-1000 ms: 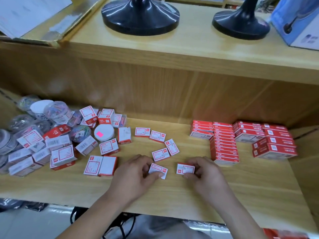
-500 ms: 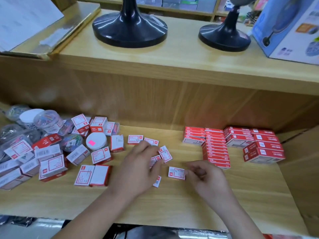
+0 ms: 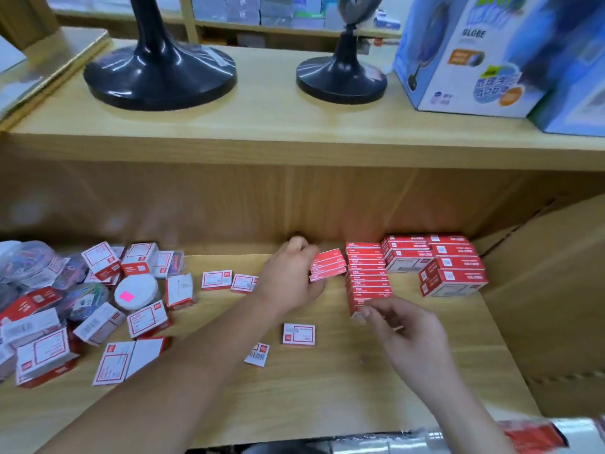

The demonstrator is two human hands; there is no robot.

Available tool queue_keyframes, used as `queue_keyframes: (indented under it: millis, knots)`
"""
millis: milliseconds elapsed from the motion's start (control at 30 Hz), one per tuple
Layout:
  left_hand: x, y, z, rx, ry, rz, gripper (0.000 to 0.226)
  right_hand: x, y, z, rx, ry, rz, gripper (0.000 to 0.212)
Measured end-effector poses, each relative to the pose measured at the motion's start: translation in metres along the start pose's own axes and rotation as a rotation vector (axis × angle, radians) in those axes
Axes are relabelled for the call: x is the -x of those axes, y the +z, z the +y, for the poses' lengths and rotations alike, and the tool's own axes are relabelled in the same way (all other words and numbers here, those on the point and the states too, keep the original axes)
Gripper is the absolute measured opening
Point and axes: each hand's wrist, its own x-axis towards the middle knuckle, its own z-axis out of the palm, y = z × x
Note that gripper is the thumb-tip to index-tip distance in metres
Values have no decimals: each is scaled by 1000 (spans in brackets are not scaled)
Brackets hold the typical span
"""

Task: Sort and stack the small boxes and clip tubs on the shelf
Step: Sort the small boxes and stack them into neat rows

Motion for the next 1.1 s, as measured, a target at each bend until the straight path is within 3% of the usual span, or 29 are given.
queue_keyframes:
  millis: [100, 200, 300, 400, 600, 733, 900, 1000, 1100]
  knots:
    - [22, -19, 1, 23, -31, 27, 46, 14, -6, 3, -98, 9, 57, 18]
    - [60, -42, 18, 231, 57, 18, 45, 28, -10, 15, -128, 74, 78, 28]
    - [88, -31, 51, 289, 180, -124, 44, 41, -10, 33, -76, 193, -73, 47]
    - [98, 2, 72, 256, 173, -150, 48, 50, -7, 52, 89, 177, -139, 60]
    - [100, 26, 76, 384, 69, 9, 52, 41, -8, 66, 215, 95, -55, 46]
    - [107, 29, 65, 192, 90, 41, 46, 38, -5, 67, 342, 112, -66, 38]
    - [102, 31, 71, -168, 142, 49, 50, 30, -6, 64, 413, 155, -126, 48]
    - [98, 33, 72, -213, 126, 76, 59, 24, -9, 65, 452, 145, -178, 57]
    - [92, 38, 79, -247, 105, 59, 64, 19, -11, 66, 461, 153, -196, 53]
